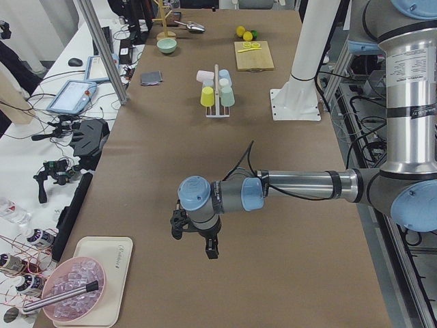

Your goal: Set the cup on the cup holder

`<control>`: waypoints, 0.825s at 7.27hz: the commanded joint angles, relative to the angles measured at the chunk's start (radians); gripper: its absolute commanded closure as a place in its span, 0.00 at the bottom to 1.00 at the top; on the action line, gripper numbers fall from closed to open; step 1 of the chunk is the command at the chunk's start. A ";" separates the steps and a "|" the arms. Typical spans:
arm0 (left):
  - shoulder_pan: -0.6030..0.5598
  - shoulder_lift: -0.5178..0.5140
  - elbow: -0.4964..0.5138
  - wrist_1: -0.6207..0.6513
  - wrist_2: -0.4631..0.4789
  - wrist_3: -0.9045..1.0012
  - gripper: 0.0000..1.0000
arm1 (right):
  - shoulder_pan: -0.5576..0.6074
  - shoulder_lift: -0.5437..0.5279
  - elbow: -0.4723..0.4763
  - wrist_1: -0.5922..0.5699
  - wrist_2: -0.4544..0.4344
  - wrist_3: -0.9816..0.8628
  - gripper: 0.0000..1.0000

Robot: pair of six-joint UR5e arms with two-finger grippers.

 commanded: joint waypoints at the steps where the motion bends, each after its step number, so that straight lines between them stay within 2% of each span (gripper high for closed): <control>1: 0.012 0.001 0.004 -0.004 -0.008 0.022 0.03 | 0.000 -0.001 -0.007 -0.001 0.008 0.000 0.01; 6: 0.012 -0.002 -0.004 -0.016 -0.011 0.084 0.03 | 0.000 0.000 -0.005 -0.001 0.008 0.002 0.01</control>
